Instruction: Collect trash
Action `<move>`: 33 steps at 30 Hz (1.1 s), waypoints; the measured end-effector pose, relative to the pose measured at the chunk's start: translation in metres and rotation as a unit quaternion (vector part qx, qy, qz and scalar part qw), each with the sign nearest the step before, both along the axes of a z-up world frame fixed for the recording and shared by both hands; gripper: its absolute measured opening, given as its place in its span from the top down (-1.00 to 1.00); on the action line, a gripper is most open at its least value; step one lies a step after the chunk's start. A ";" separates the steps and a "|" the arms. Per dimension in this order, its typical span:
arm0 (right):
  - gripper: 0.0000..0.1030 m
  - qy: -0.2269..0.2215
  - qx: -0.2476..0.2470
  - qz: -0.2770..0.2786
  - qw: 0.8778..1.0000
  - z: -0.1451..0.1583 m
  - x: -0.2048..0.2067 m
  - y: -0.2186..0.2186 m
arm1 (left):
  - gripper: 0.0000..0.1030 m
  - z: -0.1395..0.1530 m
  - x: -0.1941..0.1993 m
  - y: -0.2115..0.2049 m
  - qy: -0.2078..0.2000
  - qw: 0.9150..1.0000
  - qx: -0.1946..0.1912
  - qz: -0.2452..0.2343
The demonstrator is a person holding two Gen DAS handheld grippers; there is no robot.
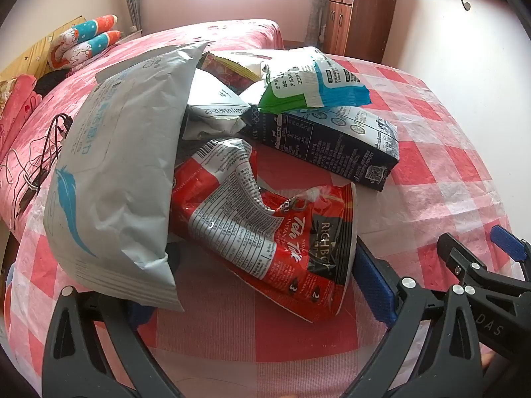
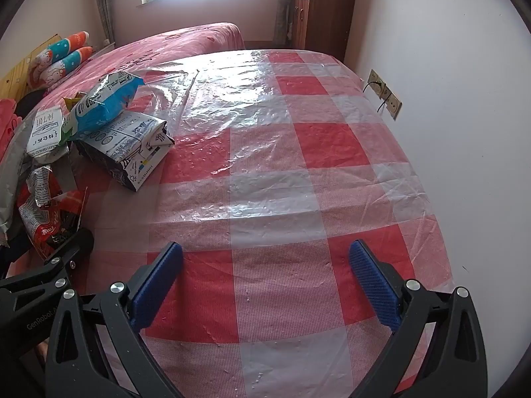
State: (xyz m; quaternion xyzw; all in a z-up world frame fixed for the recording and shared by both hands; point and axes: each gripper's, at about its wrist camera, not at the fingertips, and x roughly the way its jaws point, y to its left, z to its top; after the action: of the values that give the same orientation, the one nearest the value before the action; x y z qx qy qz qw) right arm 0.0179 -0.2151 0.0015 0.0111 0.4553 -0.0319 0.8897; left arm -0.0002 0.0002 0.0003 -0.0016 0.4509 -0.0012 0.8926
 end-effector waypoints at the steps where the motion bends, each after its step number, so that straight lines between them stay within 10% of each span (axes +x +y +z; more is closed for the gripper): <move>1: -0.93 0.003 0.002 0.000 1.000 0.000 0.000 0.000 | -0.92 0.000 0.000 0.000 0.002 1.000 0.001 0.000; 33: -0.92 -0.008 0.016 0.020 1.000 -0.001 -0.039 0.011 | -0.92 0.014 -0.069 0.009 -0.023 0.998 0.039 -0.047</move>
State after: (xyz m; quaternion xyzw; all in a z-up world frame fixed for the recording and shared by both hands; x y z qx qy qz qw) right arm -0.0211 -0.2037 0.0005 0.0163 0.4491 -0.0072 0.8933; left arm -0.0692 0.0087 0.0139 0.0548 0.4294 -0.0259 0.9011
